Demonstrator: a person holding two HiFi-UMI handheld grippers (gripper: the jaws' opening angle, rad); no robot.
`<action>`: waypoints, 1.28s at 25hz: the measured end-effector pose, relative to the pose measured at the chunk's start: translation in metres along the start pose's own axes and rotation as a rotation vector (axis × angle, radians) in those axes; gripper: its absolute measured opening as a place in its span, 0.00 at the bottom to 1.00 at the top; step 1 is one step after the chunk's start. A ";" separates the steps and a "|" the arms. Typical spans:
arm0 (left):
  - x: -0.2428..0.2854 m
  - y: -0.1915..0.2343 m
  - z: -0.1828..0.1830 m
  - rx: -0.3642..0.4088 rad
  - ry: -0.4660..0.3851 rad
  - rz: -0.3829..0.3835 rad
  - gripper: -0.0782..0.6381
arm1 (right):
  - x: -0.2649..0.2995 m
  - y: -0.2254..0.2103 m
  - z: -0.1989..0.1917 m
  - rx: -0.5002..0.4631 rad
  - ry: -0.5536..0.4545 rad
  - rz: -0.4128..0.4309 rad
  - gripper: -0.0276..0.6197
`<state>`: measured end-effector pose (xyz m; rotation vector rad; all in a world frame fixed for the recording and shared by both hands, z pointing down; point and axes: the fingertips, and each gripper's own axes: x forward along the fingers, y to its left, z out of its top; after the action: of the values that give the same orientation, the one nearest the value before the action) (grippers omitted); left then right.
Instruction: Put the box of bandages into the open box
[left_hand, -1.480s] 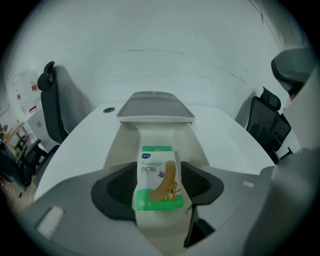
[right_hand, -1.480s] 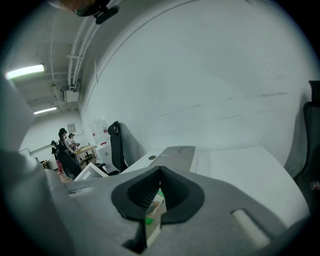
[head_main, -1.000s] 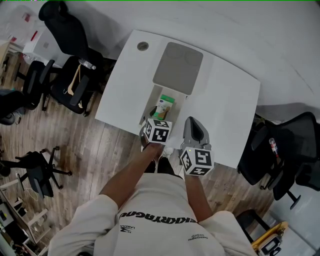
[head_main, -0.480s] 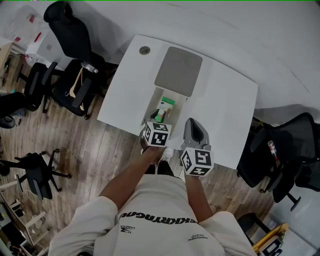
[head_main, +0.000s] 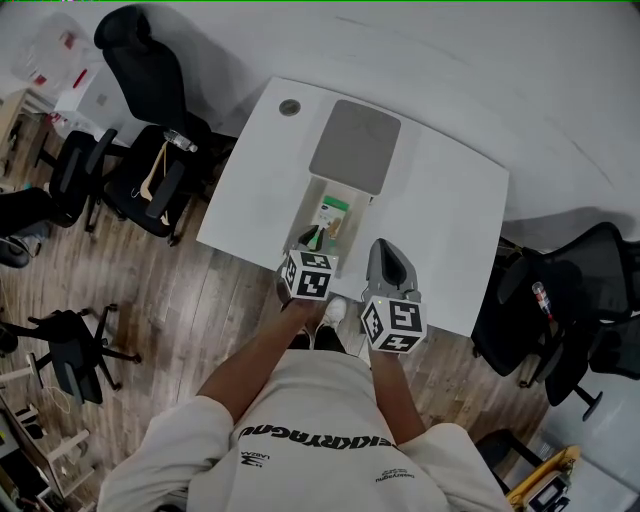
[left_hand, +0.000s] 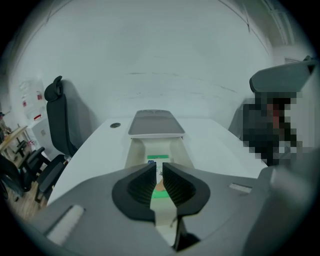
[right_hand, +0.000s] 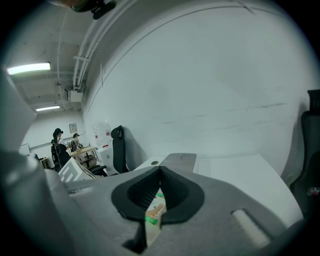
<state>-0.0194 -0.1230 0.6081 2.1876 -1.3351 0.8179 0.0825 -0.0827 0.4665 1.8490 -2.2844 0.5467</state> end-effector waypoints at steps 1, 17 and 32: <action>-0.003 0.001 0.002 -0.002 -0.008 0.000 0.16 | -0.001 0.000 0.000 0.005 -0.003 0.000 0.04; -0.051 -0.004 0.042 0.004 -0.198 -0.021 0.11 | -0.014 0.009 0.012 0.000 -0.031 0.013 0.04; -0.097 -0.012 0.081 0.030 -0.370 -0.047 0.11 | -0.016 0.017 0.019 0.001 -0.046 0.042 0.04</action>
<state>-0.0233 -0.1080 0.4821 2.4687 -1.4375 0.4299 0.0716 -0.0720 0.4403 1.8365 -2.3576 0.5163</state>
